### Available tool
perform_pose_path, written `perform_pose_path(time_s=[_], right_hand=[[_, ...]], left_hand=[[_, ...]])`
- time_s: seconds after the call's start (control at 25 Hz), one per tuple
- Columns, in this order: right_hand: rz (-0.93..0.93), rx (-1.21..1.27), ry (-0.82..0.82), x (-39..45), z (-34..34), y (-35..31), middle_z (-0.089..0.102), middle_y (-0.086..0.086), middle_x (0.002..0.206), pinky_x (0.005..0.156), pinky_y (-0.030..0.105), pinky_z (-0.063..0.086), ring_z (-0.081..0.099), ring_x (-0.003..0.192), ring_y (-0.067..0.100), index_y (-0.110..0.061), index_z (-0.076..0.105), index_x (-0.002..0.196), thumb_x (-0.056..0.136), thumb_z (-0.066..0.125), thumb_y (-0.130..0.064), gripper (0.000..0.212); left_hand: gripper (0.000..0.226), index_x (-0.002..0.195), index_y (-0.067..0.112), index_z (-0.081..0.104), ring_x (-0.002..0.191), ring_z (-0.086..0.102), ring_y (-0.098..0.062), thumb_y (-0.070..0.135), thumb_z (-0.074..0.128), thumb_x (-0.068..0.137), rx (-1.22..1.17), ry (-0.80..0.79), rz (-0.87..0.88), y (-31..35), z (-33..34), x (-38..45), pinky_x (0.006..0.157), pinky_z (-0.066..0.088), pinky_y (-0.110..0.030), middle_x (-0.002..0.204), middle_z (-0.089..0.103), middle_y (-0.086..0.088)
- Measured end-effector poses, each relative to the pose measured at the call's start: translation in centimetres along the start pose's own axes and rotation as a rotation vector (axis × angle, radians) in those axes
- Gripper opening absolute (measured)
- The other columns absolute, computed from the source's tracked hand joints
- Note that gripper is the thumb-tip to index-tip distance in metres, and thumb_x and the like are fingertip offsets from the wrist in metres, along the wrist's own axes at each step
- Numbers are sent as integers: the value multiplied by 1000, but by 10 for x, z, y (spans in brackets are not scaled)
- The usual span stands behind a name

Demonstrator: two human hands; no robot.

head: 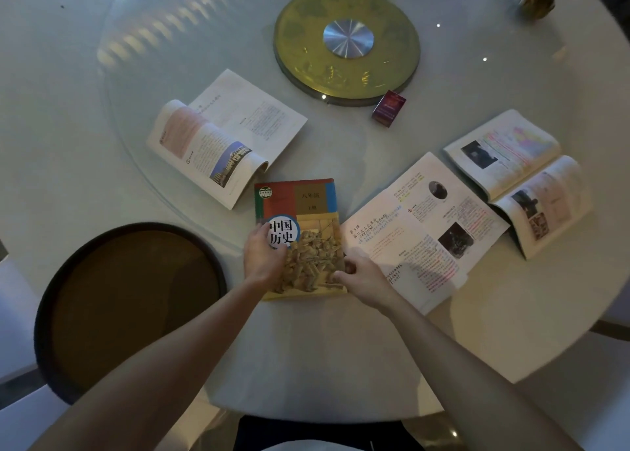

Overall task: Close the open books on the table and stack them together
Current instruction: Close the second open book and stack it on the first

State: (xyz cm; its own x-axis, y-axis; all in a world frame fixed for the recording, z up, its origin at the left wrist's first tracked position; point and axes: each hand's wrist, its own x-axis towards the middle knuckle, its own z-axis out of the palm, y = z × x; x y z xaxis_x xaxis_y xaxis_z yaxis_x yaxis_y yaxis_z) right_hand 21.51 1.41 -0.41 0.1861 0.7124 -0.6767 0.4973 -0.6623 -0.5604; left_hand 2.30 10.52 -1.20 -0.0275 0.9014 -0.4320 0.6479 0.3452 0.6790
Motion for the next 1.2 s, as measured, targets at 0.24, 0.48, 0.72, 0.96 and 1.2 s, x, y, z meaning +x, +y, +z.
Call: perform_pose_path(time_s=[0.24, 0.48, 0.72, 0.96, 1.2], right_hand=[[-91, 82, 123, -13, -9, 17, 59, 4, 106, 92, 55, 54, 59, 98, 27, -8, 66, 95, 90, 64, -24, 17], [-113, -23, 364, -29, -67, 46, 59, 6, 146, 115, 42, 41, 51, 137, 25, -15, 61, 141, 97, 64, -35, 48], [-107, -125, 451, -28, -130, 103, 54, 10, 147, 111, 39, 37, 47, 135, 31, -17, 51, 150, 95, 66, -29, 59], [-208, -423, 333, -28, -159, 183, 32, 15, 166, 121, 51, 36, 32, 150, 36, -18, 33, 161, 90, 55, 0, 76], [-625, -683, 387, -10, -153, 210, 53, 25, 145, 102, 54, 53, 56, 130, 43, -14, 46, 150, 80, 79, -8, 77]], left_hand=[[60, 143, 13, 53, 134, 44, -31, 28, 71, 88, 255, -132, 139, 11, 9, -9, 113, 41, -46, 144, 51, -10], [66, 147, 17, 49, 131, 50, -26, 37, 71, 88, 222, -370, 277, 67, 48, -25, 108, 45, -41, 143, 52, -9], [72, 152, 21, 42, 128, 52, -27, 44, 69, 89, 265, -418, 282, 136, 101, -21, 98, 43, -36, 141, 51, -10], [75, 151, 16, 36, 134, 48, -33, 49, 64, 90, 266, -256, 95, 170, 155, -4, 106, 42, -48, 148, 47, -14], [57, 136, 21, 52, 101, 56, -22, 49, 66, 88, 389, -141, 64, 187, 167, 0, 81, 47, -35, 120, 57, -3]])
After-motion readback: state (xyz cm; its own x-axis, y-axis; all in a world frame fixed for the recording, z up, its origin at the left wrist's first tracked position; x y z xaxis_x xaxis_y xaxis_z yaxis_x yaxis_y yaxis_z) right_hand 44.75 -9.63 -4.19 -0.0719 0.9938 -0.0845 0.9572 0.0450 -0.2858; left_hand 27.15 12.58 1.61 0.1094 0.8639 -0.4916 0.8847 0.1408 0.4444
